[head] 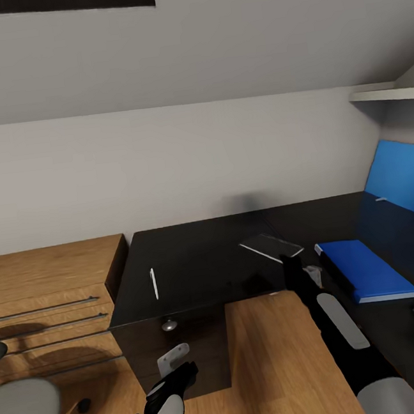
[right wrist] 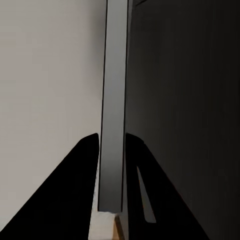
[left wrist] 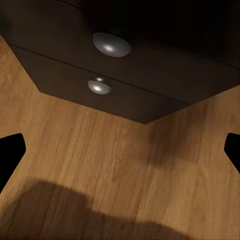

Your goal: In the bedroom, organize the workspace by keeping the computer under the desk, ensuring the monitor is on the desk, placing the keyboard on the desk next to the monitor, placing the mouse on the desk next to the keyboard, moving the folder from the swivel chair onto the desk next to the mouse, stacking the notebook on top of the folder with the pen on top of the notebook, and positioning the swivel chair next to the desk.

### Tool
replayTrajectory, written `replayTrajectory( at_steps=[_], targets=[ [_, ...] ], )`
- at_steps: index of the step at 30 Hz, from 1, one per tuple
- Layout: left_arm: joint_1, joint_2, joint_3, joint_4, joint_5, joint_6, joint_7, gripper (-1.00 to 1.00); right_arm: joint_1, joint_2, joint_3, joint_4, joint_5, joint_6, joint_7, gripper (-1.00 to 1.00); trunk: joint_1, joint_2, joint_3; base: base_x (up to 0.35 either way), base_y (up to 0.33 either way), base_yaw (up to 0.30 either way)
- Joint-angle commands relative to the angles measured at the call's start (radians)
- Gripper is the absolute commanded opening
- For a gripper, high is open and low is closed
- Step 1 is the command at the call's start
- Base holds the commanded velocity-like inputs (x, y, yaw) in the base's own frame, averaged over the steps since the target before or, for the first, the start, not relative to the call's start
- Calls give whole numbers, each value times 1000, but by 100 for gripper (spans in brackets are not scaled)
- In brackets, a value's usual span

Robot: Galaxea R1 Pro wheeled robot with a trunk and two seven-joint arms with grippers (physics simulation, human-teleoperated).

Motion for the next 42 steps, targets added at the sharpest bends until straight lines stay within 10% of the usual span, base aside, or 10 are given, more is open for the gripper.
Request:
replayTrajectory(
  at_steps=[1,14,42],
  targets=[
    [-1,1,-2,-1,2,4,6,100,1,-3,1,-7,-6,-5,-7,-100,0,-1,-1,0,0,0],
    [-1,1,-42,-1,0,6,5,100,7,-38,-83,-28,-8,-25,-23,-100,0,-1,-1,-4,-3,-149],
    [-1,-12,-42,-16,7,13,11,100,12,-56,-89,16,-62,-37,-28,-100,27,-50,-23,-33,-41,-78]
  ],
)
